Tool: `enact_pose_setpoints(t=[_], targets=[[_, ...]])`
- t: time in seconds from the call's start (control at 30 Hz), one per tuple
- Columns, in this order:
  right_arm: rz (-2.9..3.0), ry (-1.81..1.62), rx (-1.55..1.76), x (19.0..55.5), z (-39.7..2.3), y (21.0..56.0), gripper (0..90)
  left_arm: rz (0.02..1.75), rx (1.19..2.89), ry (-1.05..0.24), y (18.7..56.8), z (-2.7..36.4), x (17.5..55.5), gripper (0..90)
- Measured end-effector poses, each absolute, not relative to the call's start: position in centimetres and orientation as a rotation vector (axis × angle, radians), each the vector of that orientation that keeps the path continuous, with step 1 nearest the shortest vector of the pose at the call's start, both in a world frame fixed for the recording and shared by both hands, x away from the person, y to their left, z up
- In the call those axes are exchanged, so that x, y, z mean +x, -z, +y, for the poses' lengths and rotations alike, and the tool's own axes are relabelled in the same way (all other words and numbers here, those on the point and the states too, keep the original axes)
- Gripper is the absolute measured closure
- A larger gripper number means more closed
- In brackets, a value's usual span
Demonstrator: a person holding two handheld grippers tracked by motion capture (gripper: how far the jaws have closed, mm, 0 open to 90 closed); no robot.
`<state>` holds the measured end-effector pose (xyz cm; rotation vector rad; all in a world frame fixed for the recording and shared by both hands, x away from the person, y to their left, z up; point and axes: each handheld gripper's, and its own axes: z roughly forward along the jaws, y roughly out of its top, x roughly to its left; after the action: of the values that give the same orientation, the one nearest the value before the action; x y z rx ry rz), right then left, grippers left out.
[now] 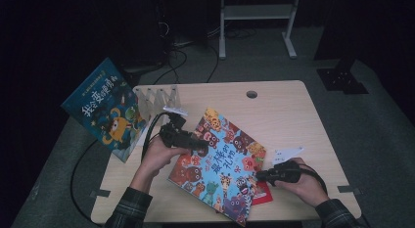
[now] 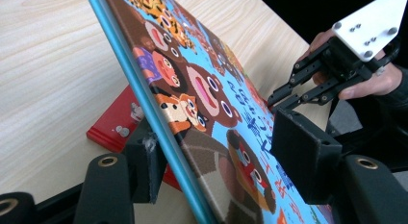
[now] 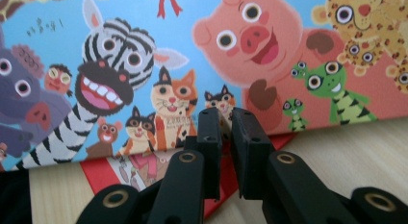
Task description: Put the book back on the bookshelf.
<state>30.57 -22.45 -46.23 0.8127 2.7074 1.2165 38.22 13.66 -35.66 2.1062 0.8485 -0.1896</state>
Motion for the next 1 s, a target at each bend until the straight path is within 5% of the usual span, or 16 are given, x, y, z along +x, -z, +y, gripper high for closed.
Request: enact_pose_setpoints(t=[0.3,0.57,1.0], targets=[[2.71,-1.23,0.826,30.7,-22.5,46.2,81.3,0.876,2.143,0.177,35.1,13.0,38.5,42.8],[2.71,-1.23,0.813,30.6,-22.5,46.2,79.7,0.865,2.154,0.192,33.9,12.7,38.7,57.9],[2.688,-1.306,0.856,31.0,-23.2,46.0,58.9,0.9,2.106,0.331,32.3,12.1,39.3,68.6]])
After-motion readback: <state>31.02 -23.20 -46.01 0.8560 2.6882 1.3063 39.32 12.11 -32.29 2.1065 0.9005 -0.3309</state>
